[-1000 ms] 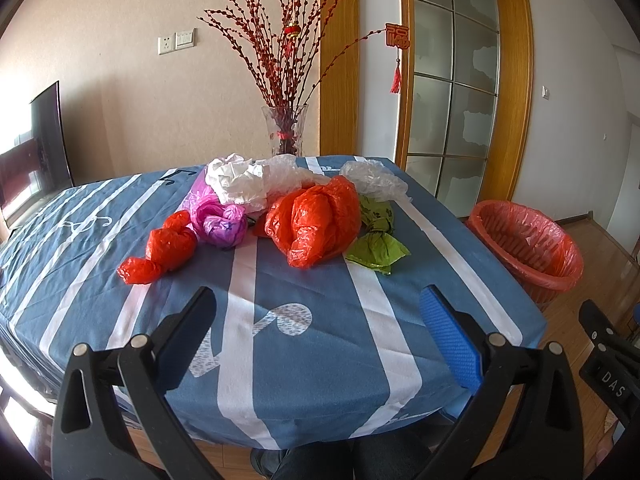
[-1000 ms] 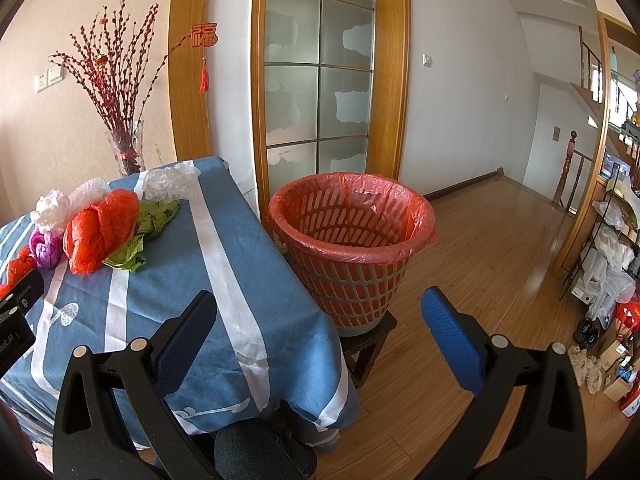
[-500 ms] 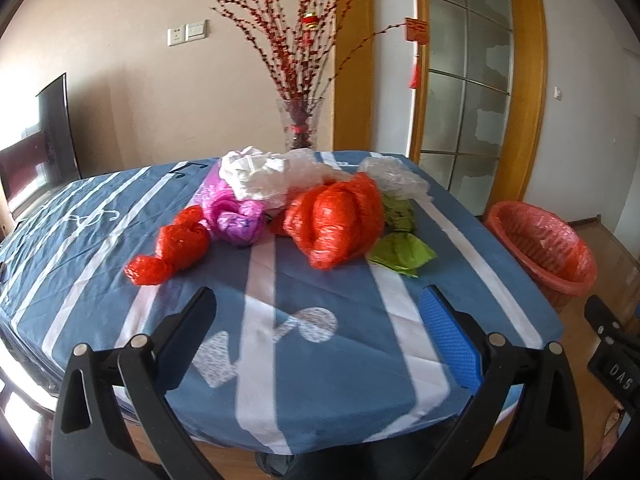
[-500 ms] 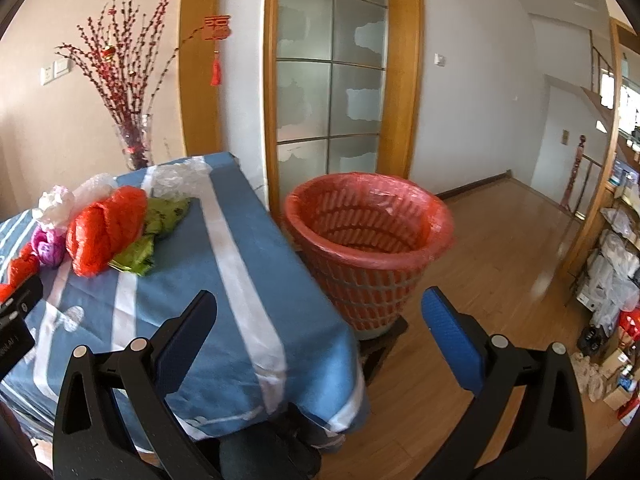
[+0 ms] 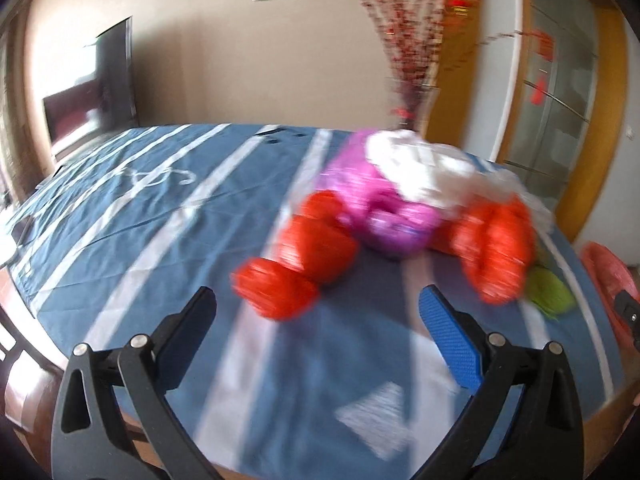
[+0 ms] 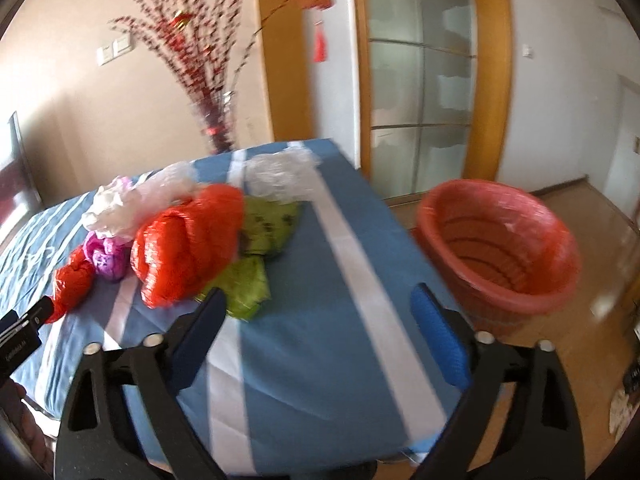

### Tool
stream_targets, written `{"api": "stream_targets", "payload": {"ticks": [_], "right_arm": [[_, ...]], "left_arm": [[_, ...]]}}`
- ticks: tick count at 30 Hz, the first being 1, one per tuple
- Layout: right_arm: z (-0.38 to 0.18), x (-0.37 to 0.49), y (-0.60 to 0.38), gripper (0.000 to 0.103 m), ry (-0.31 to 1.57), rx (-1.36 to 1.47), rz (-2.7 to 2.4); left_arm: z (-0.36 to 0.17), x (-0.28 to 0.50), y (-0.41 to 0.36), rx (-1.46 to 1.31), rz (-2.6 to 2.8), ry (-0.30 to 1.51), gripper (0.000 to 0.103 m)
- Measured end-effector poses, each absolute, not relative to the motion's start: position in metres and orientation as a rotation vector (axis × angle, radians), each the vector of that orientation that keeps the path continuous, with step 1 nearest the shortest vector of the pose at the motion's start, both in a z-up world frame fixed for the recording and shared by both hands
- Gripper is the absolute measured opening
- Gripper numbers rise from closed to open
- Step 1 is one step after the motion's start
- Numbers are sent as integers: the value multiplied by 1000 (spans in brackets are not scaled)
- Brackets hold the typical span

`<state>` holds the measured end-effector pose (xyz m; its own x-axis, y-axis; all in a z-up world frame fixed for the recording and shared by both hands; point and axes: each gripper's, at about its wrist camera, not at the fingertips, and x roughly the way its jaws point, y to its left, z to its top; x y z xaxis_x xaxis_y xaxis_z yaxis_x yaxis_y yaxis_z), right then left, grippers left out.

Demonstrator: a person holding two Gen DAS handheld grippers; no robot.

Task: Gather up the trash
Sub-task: 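Grasp the green paw-print bag with the right gripper while the left gripper grasps a red bag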

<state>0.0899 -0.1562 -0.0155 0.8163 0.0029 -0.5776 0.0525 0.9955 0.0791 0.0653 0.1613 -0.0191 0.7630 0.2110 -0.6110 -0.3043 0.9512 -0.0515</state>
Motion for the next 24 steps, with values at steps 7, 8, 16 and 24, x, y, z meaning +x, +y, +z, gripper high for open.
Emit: {"api": "stream_targets", "payload": {"ticks": [7, 8, 16, 24], "right_arm": [[-34, 151, -142, 58, 738, 121, 46], [-37, 157, -140, 55, 752, 124, 54], [-50, 190, -132, 50, 818, 131, 65], [-65, 209, -126, 33, 873, 104, 64]], "left_arm": [[-20, 90, 193, -187, 289, 665, 99], [-21, 94, 195, -184, 281, 670, 99], [-35, 121, 195, -156, 229, 729, 99], [-52, 137, 193, -199, 170, 812, 79]]}}
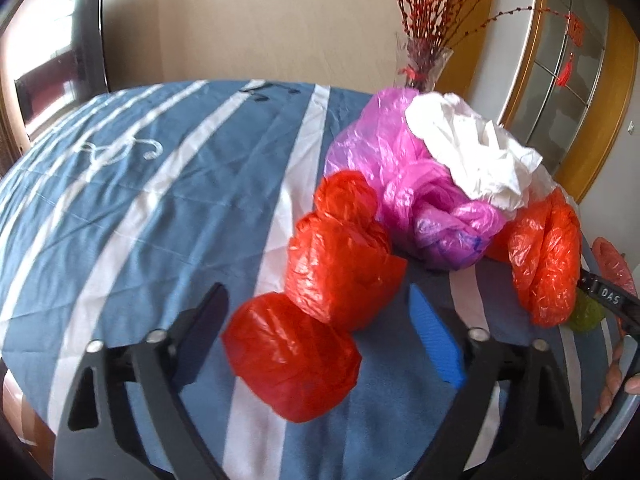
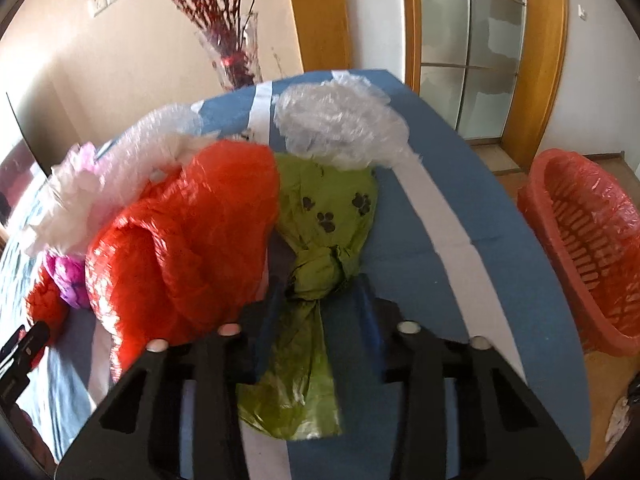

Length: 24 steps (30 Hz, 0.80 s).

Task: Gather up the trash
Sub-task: 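Grasp the green paw-print bag with the right gripper while the left gripper grasps a red bag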

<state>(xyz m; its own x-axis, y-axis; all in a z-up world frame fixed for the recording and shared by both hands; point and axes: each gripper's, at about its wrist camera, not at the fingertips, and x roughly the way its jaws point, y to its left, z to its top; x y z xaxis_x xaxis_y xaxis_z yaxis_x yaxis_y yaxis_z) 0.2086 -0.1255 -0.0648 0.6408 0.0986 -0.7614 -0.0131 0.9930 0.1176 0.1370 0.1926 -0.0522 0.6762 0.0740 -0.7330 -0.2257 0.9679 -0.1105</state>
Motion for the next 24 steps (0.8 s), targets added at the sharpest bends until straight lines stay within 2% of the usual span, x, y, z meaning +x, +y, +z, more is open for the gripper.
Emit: {"api": "stream_targets", "payload": {"ticks": [1, 2, 3, 4, 6, 9, 24], "right_arm": [[-67, 209, -125, 31, 874, 105, 64], [-67, 209, -125, 19, 870, 109, 65], [-66, 209, -126, 12, 872, 113, 69], [-67, 209, -128, 12, 876, 121, 71], [-66, 206, -131, 9, 873, 143, 78], [-61, 196, -135, 9, 859, 157, 92], [-23, 135, -160, 8, 763, 207, 144]], "left_arm": [[-54, 138, 193, -206, 165, 820, 76], [-56, 139, 193, -216, 159, 826, 71], [-57, 140, 195, -229, 149, 831, 65], [-58, 140, 196, -247, 136, 832, 62], [-57, 139, 198, -257, 123, 822, 47], [-54, 136, 198, -263, 119, 809, 39], [-3, 101, 169, -234, 38, 680, 37]]}}
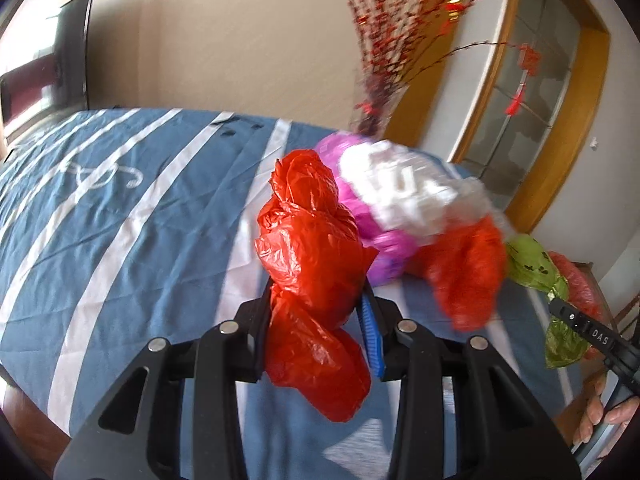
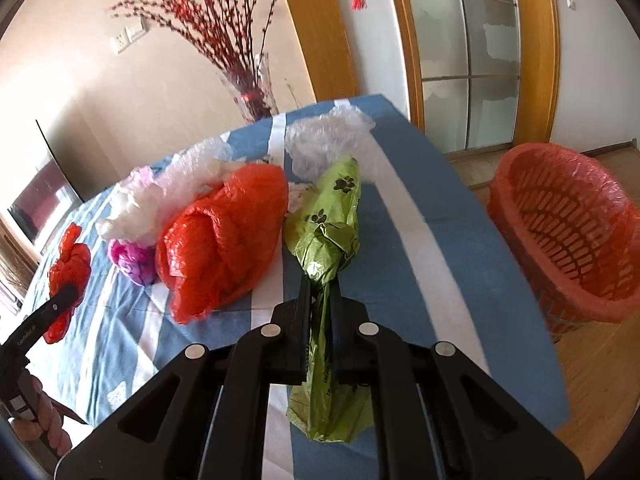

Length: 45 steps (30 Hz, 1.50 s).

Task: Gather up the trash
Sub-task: 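Grasp the green paw-print bag with the right gripper while the left gripper grasps a red bag, then carry both bags over the red basket and open both grippers to drop them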

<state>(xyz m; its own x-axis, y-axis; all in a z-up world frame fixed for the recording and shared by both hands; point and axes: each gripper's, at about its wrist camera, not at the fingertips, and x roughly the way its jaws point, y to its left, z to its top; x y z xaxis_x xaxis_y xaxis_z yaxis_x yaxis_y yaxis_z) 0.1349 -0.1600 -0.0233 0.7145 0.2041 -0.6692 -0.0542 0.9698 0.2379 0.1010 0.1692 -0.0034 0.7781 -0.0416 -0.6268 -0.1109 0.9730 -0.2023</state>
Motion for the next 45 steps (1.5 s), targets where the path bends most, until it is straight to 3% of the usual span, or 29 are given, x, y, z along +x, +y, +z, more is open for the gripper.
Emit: {"api": "stream_targets", "payload": {"ticks": [20, 32, 45], "right_arm": [[7, 107, -295, 8, 600, 282, -123], [0, 116, -370, 9, 561, 348, -259], [-16, 130, -408, 9, 552, 432, -310]], "left_arm": [[25, 163, -34, -128, -425, 701, 37], [5, 224, -170, -64, -648, 780, 37], [-21, 249, -236, -14, -739, 841, 38]]}}
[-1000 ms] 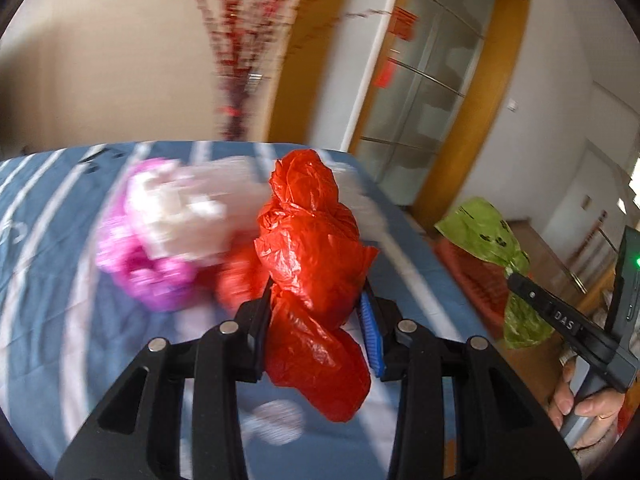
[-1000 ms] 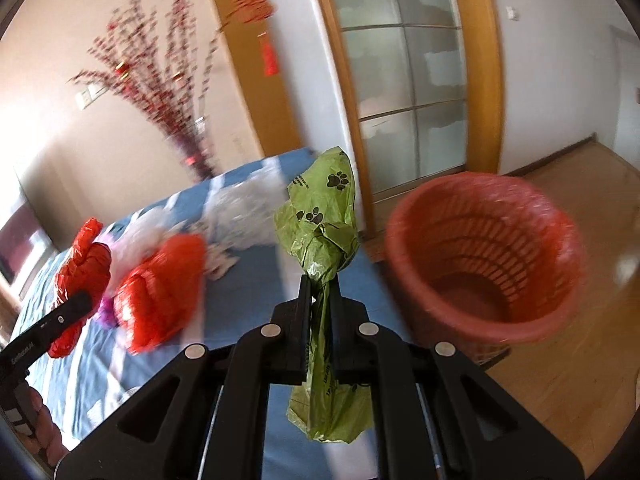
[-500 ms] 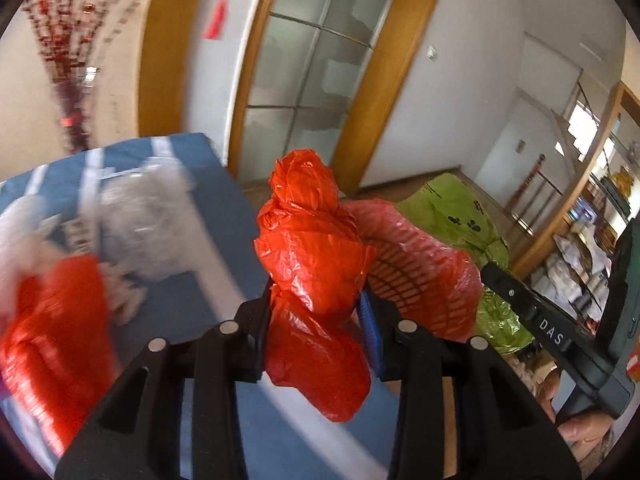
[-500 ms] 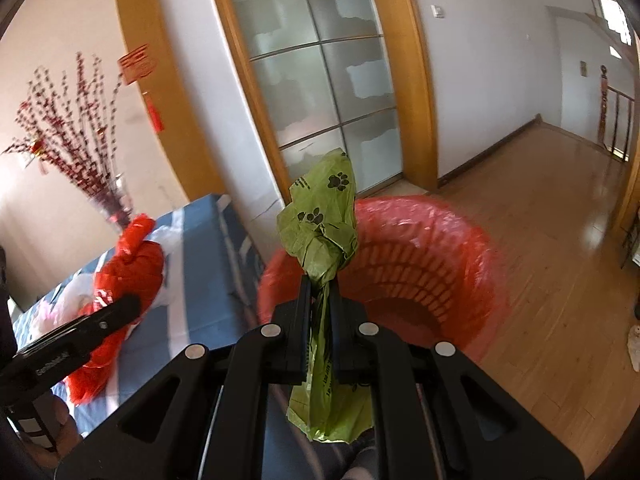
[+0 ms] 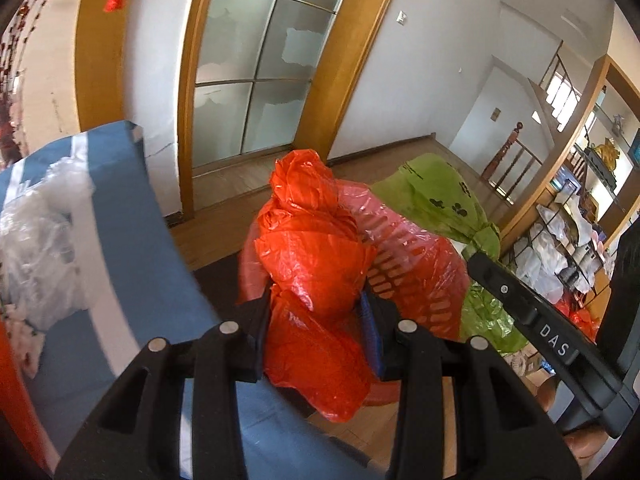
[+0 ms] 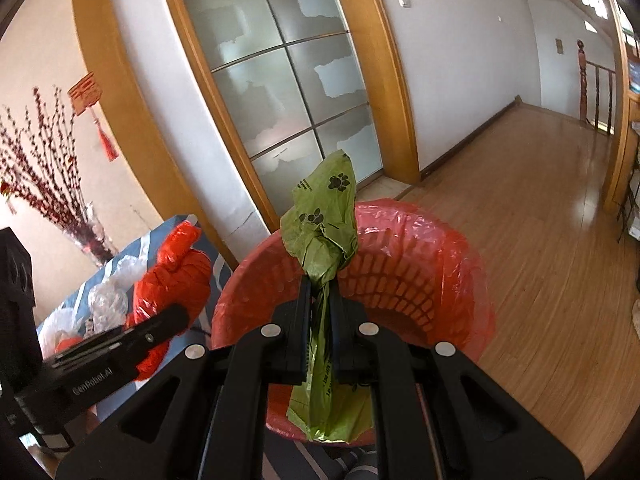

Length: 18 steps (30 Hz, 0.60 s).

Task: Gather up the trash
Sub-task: 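Carry both bags over the red basket and open both grippers to drop them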

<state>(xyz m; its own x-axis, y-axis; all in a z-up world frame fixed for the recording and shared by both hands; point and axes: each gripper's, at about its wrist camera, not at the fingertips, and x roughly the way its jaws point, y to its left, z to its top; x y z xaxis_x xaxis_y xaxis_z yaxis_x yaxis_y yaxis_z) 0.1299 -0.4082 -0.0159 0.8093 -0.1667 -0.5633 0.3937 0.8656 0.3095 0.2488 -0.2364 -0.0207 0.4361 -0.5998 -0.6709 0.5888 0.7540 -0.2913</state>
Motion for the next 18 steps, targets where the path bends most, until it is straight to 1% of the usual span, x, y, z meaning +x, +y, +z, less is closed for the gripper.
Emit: {"api": "stream_targets", "payload": {"ticks": [2, 3, 4, 6, 7, 8, 9, 13, 18], "right_arm": [[-16, 131, -412, 9, 547, 443, -313], [-17, 132, -414, 11, 544, 447, -316], [-18, 132, -416, 14, 542, 454, -327], [-20, 133, -421, 34, 547, 463, -338], [-21, 131, -423, 39, 546, 467, -349], [-22, 127, -424, 45, 542, 468, -359], [-22, 125, -425, 47, 540, 467, -366], [-22, 115, -428, 50, 544, 447, -411], [-17, 102, -423, 62, 528, 424, -435]], "left_arm": [[-23, 250, -245, -8, -746, 849, 40], [-24, 251, -249, -4, -748, 852, 43], [-26, 252, -253, -2, -748, 856, 49], [-31, 256, -253, -5, -740, 869, 56], [-32, 256, -252, -11, -738, 874, 59], [-34, 258, -249, -14, -737, 880, 60], [-36, 258, -247, -16, -734, 885, 62], [-39, 257, -233, -20, -701, 895, 63], [-34, 245, -203, -22, -642, 874, 70]]}}
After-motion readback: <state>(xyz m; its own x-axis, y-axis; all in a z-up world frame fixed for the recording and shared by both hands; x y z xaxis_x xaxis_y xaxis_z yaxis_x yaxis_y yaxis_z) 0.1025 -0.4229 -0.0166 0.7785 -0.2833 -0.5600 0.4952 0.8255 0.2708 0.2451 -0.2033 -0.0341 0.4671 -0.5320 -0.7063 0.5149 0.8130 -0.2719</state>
